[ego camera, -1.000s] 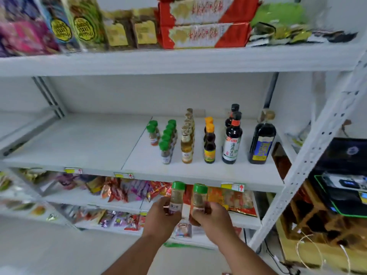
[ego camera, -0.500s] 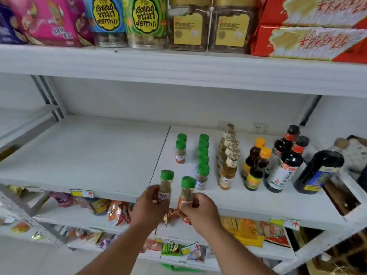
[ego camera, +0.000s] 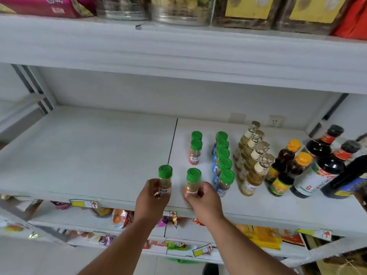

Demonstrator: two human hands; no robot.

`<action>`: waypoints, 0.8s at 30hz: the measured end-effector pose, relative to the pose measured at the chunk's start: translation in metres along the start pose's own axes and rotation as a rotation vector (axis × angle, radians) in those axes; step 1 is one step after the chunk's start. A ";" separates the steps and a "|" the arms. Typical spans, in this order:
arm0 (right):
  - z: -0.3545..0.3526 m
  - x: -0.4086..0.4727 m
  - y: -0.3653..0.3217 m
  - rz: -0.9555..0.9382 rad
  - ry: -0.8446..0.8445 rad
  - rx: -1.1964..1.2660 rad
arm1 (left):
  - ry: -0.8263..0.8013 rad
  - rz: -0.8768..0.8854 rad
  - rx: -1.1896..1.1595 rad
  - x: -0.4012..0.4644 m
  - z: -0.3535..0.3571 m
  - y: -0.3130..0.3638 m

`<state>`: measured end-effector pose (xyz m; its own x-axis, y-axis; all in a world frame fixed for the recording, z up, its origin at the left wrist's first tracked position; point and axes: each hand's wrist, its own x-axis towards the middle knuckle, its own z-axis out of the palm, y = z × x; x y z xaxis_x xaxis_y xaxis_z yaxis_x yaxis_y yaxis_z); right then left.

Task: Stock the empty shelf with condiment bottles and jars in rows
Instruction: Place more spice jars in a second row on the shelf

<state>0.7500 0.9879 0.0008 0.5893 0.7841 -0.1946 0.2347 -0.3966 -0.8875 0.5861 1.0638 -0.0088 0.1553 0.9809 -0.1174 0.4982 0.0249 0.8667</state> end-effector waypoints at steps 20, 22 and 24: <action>0.016 0.002 0.016 0.066 0.023 0.011 | -0.014 -0.023 -0.113 -0.009 -0.001 -0.009; 0.012 -0.004 0.017 0.083 0.005 0.031 | 0.008 0.032 -0.096 -0.030 0.005 -0.014; 0.008 -0.009 0.016 0.084 0.008 0.028 | -0.064 0.073 -0.074 -0.043 0.016 -0.014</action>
<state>0.7426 0.9784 -0.0153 0.6125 0.7447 -0.2651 0.1627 -0.4470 -0.8796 0.5859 1.0181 -0.0233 0.2439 0.9664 -0.0813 0.4198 -0.0296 0.9071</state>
